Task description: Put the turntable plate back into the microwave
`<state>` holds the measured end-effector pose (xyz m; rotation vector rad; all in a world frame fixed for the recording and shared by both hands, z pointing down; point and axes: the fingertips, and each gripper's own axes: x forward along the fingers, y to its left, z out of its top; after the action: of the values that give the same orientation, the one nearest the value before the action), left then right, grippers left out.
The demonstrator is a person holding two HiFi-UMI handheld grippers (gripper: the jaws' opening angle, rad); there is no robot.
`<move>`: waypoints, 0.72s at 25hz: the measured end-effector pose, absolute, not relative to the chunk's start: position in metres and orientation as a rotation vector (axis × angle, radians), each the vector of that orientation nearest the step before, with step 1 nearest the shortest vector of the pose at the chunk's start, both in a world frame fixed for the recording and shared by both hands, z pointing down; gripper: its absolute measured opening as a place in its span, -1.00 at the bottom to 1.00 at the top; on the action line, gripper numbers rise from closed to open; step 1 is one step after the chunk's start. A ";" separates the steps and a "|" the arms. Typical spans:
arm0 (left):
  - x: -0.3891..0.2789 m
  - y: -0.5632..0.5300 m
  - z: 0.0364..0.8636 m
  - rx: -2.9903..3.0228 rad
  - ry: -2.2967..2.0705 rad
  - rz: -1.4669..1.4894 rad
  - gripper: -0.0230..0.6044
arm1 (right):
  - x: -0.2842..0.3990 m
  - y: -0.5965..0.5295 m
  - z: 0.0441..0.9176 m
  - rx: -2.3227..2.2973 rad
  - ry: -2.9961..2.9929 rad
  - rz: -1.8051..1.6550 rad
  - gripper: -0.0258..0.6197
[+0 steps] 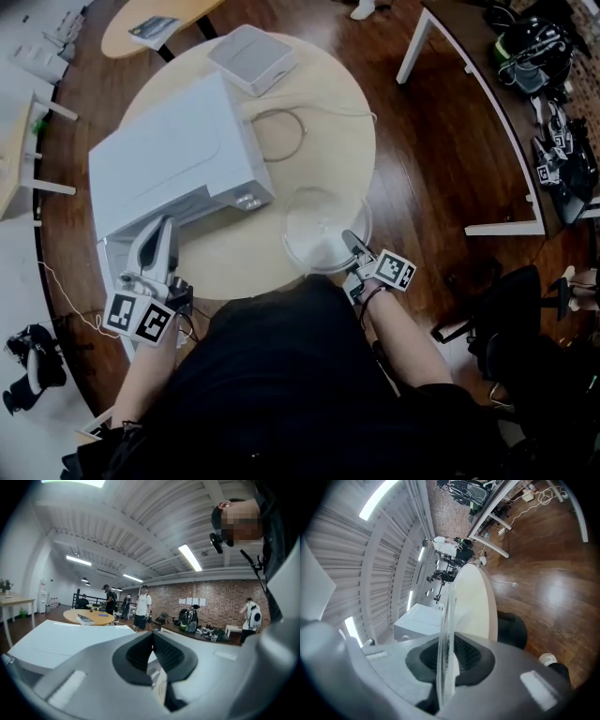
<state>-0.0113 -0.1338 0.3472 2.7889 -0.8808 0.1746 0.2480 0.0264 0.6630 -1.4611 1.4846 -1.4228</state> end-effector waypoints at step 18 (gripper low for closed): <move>-0.039 -0.125 0.359 2.717 -1.024 0.161 -0.91 | 0.265 0.023 0.669 -1.340 1.365 -1.408 -0.83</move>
<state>-0.0387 -0.1249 0.3595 2.7172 -1.0240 0.1614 0.2650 0.0233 0.6695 -1.3395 1.3655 -1.4080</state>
